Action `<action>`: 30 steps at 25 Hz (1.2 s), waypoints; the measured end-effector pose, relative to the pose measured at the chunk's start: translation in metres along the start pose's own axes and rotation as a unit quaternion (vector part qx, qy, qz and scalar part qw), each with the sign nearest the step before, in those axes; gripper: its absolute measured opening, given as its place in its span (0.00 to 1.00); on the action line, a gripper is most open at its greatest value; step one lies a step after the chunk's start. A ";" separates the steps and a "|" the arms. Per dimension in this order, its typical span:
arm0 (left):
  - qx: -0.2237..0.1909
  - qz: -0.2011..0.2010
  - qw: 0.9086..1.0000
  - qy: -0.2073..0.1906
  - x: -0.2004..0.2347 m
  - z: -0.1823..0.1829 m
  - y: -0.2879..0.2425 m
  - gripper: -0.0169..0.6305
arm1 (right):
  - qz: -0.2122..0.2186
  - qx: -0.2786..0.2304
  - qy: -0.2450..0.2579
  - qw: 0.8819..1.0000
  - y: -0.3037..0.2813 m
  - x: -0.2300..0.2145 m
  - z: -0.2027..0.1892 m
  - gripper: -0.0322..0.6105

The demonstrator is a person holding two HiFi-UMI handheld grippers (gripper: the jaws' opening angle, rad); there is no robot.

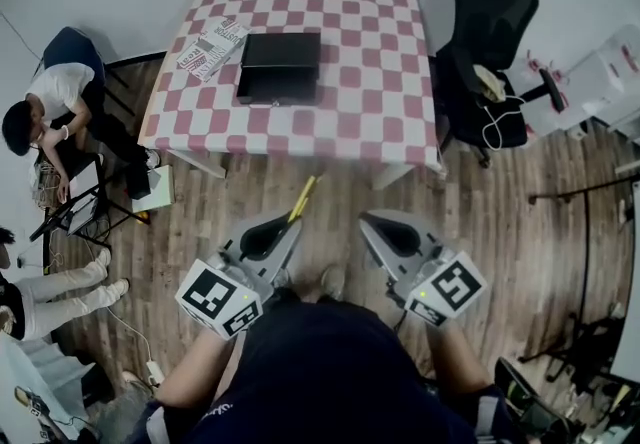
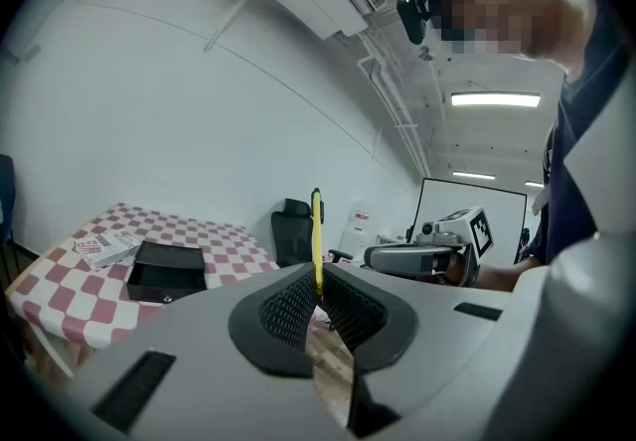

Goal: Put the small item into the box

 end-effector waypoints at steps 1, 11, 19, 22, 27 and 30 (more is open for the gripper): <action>0.000 0.001 1.000 0.001 -0.003 -0.001 -0.001 0.10 | 0.000 0.001 0.000 1.000 0.004 -0.002 -0.001 0.07; -0.005 0.014 1.000 -0.003 -0.010 -0.004 -0.010 0.10 | 0.005 -0.001 -0.008 1.000 0.015 -0.018 -0.006 0.08; -0.011 0.027 1.000 -0.001 0.012 0.000 -0.013 0.10 | 0.010 0.005 -0.013 1.000 -0.005 -0.031 -0.004 0.07; -0.013 0.024 1.000 0.001 0.026 -0.001 -0.017 0.10 | 0.005 0.008 -0.020 1.000 -0.016 -0.038 -0.006 0.07; -0.009 0.019 1.000 0.009 0.062 0.001 -0.029 0.10 | -0.002 0.017 -0.019 1.000 -0.046 -0.054 -0.010 0.07; -0.004 0.012 1.000 0.015 0.094 0.004 -0.040 0.10 | -0.009 0.019 -0.024 0.999 -0.074 -0.066 -0.011 0.07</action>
Point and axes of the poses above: the fingertips, and each gripper's own axes: y backward along the fingers, x to its left, z out of its top, the point moved 8 cm from there along y, backward along the fingers, and after that the axes turned 8 degrees about -x, right-handed, at the moved point
